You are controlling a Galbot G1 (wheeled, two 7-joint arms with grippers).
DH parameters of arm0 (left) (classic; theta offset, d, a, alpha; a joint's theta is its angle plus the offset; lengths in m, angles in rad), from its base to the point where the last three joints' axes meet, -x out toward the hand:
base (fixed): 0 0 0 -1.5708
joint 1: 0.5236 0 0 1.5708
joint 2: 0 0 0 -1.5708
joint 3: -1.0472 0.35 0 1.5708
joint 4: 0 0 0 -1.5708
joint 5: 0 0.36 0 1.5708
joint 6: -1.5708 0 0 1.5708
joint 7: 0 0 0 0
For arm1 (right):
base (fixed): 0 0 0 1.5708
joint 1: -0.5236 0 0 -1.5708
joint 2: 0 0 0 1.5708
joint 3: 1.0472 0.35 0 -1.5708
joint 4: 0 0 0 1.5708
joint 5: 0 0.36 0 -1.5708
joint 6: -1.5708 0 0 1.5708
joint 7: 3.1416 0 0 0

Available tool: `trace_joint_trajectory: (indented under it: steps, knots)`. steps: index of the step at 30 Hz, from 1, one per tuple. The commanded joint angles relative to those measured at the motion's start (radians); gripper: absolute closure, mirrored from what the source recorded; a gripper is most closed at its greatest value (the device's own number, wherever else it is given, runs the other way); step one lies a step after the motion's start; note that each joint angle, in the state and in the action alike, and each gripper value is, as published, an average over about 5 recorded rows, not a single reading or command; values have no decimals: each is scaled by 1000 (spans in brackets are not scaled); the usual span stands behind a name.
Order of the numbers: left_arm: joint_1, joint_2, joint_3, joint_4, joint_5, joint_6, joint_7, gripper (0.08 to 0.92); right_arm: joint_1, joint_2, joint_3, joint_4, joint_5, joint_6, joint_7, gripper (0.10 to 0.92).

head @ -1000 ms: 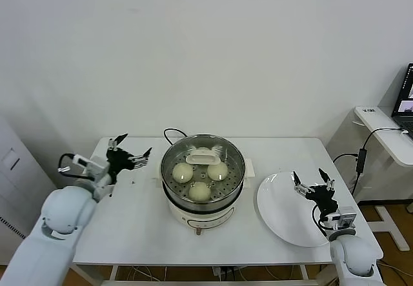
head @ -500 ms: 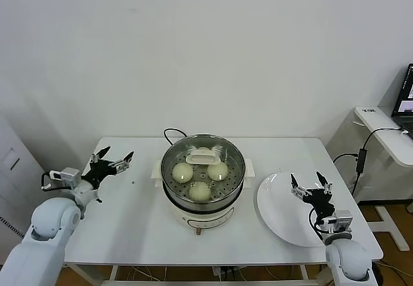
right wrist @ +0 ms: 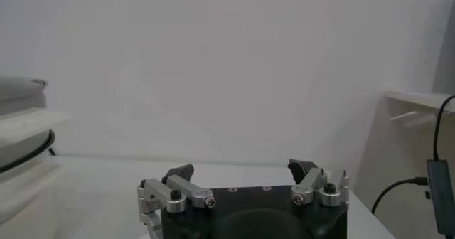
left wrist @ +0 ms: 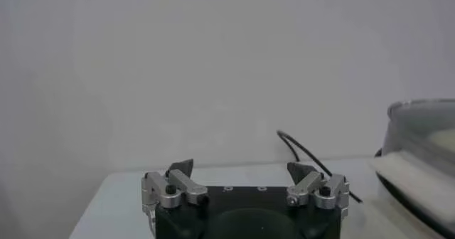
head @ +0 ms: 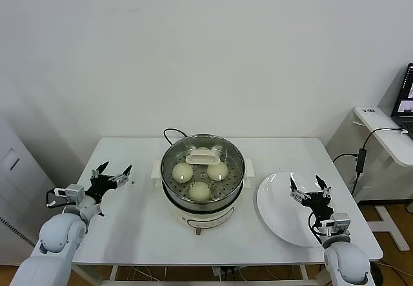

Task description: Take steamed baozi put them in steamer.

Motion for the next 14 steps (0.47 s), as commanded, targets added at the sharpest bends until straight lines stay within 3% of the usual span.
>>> trace_joint_trajectory:
  steps: [1,14]
  knots:
    - [39,-18,-4,14,37,-18,-5,177,-3,6,-2,0,-21,-12,6,203]
    - [57,-54,-9,-24,36,9,-25,177,-4,3,-5,-16,-11,-13,8,203]
